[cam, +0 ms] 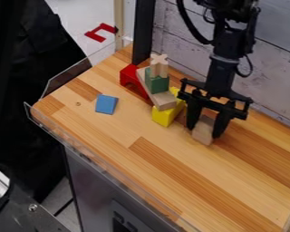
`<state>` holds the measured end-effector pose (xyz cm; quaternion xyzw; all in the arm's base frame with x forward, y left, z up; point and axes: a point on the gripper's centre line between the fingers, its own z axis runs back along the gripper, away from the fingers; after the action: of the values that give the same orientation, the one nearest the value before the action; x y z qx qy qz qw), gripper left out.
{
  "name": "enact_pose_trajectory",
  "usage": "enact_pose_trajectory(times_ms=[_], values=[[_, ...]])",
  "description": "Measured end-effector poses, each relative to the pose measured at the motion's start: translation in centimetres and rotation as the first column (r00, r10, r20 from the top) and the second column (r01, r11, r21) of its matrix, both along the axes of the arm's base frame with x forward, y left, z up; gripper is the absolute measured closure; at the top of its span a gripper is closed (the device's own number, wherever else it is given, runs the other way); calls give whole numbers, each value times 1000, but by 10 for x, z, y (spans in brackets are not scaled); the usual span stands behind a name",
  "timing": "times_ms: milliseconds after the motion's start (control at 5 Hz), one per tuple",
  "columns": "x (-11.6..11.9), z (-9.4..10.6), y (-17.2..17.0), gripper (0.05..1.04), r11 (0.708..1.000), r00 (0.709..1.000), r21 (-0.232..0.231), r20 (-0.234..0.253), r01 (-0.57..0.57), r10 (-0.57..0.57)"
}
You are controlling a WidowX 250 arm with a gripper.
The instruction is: Placed the white block on the star
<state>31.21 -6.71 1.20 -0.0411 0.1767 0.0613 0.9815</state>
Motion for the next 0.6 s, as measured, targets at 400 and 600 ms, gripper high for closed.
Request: enact_pose_trajectory(times_ms=[400, 600], values=[[12, 90, 9, 524, 957, 934, 1, 217, -289, 282], [12, 129, 31, 524, 908, 872, -28, 270, -418, 409]])
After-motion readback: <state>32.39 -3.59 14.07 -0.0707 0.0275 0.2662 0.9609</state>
